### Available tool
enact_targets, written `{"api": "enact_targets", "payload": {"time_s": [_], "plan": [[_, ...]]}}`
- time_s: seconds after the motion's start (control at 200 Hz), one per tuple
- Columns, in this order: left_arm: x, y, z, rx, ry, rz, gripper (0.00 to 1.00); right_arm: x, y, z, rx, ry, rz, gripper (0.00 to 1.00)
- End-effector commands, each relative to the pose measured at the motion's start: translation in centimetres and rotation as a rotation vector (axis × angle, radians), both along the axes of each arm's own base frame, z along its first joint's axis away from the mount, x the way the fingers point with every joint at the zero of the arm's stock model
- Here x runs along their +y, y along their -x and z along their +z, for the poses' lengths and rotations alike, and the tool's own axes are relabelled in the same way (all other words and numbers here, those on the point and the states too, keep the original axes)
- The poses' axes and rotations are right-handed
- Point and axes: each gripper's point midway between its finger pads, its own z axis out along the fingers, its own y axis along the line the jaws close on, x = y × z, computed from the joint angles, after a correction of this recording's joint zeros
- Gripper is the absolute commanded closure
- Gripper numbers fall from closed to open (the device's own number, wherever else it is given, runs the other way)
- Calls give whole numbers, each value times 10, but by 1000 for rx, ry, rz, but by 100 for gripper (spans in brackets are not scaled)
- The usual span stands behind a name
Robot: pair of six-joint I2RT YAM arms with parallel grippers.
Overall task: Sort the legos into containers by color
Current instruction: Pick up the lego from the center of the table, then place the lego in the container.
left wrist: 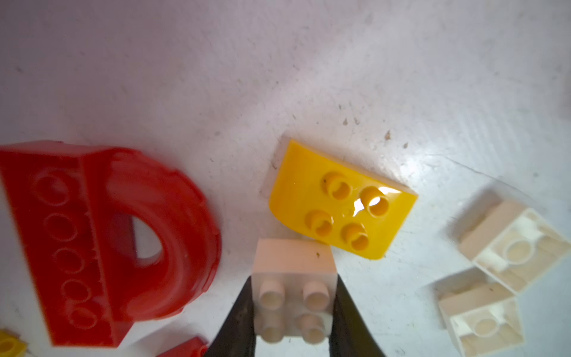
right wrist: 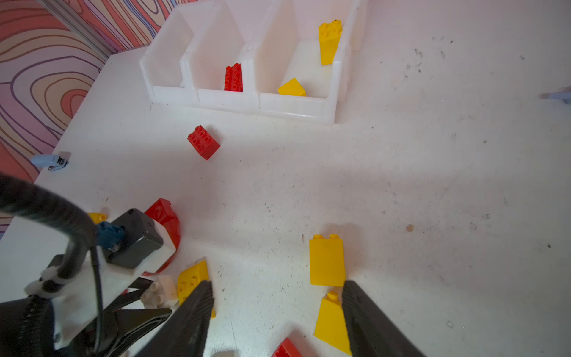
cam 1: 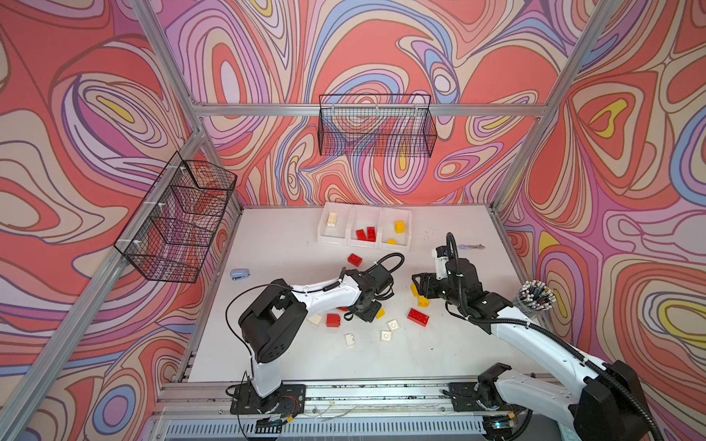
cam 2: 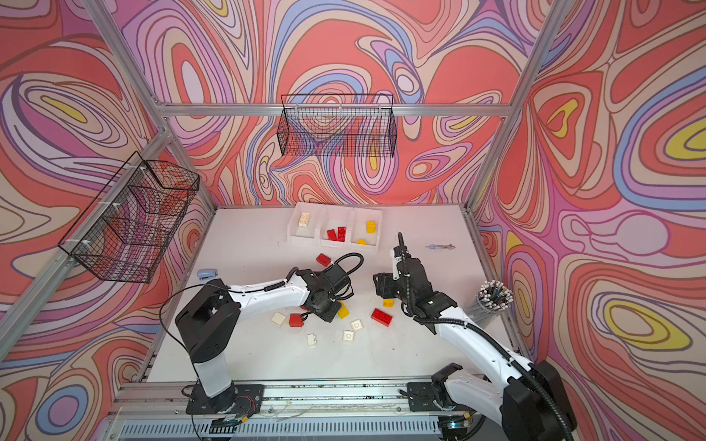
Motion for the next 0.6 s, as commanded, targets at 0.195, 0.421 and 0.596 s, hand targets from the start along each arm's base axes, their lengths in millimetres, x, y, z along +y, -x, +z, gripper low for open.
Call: {"api": "enact_targets", "payload": {"time_s": [0.195, 0.421, 0.596], "plan": [[25, -46, 79, -113, 107, 138, 77, 14, 9, -16, 31, -94, 54, 31], [50, -108, 129, -197, 171, 235, 77, 22, 12, -20, 30, -136, 90, 31], [72, -166, 156, -248, 223, 322, 77, 28, 13, -27, 46, -156, 116, 31]]}}
